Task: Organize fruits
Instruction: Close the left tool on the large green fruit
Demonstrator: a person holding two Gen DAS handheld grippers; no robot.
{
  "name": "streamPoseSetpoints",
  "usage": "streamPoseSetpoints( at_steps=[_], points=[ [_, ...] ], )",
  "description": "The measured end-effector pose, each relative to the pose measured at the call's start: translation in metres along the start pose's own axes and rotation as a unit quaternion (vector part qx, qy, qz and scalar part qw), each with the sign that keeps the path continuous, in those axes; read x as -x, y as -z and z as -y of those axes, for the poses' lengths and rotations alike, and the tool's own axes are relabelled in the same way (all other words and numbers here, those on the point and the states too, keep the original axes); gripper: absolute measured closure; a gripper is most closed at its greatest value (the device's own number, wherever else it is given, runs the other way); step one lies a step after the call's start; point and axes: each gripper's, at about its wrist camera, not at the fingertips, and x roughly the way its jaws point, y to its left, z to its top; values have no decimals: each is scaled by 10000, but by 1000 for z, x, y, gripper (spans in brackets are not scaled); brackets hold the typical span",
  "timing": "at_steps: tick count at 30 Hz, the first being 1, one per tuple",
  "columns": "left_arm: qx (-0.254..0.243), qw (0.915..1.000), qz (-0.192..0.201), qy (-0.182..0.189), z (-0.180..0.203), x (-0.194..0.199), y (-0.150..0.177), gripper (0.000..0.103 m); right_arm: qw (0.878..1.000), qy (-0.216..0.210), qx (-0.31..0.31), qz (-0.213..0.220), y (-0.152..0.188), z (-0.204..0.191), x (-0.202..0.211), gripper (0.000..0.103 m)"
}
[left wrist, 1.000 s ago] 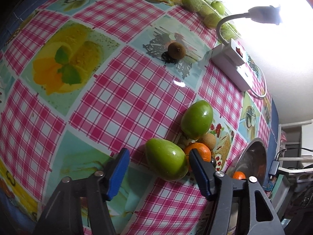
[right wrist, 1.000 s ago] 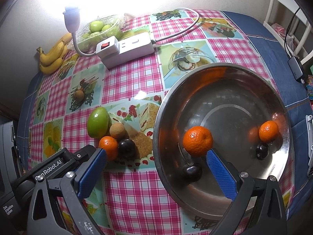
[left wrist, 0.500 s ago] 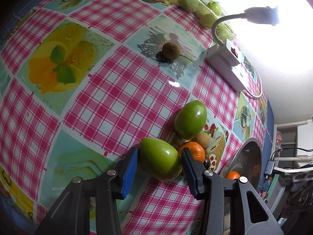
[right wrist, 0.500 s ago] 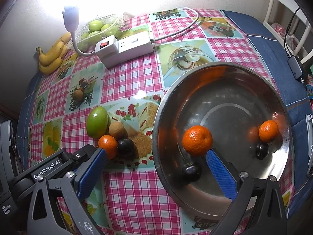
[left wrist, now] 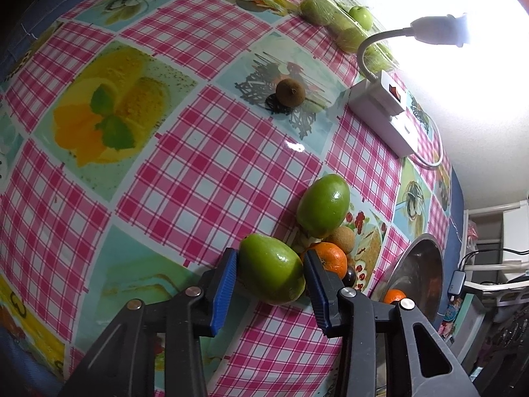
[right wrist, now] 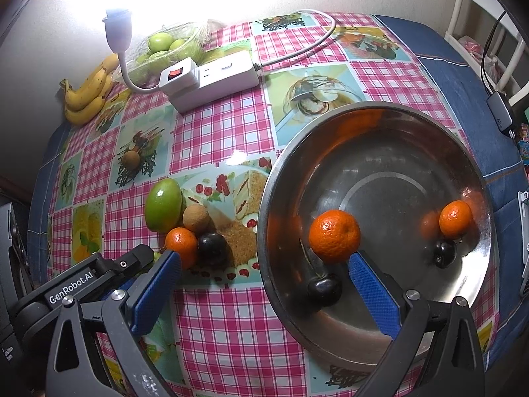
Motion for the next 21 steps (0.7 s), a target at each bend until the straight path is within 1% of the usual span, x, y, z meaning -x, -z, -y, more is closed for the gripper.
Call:
streamPoseSetpoints(
  at_steps=[7,12,16,21],
  points=[
    [203,9992,255,-248,-18,11,-8,59,10000,-19,-22,1,1,-2,1,2],
    [360,9988,257,-195,-27,12,-12,59,9999,-89,83,18,0,-7,3,2],
    [243,9989,287,-281,-23,10,-12,59,9992,-235,325,79,0,-18,3,2],
    [166,9988,341,-323,-19,7,-15,59,9972,-349,582,303,0,-31,8,2]
  ],
)
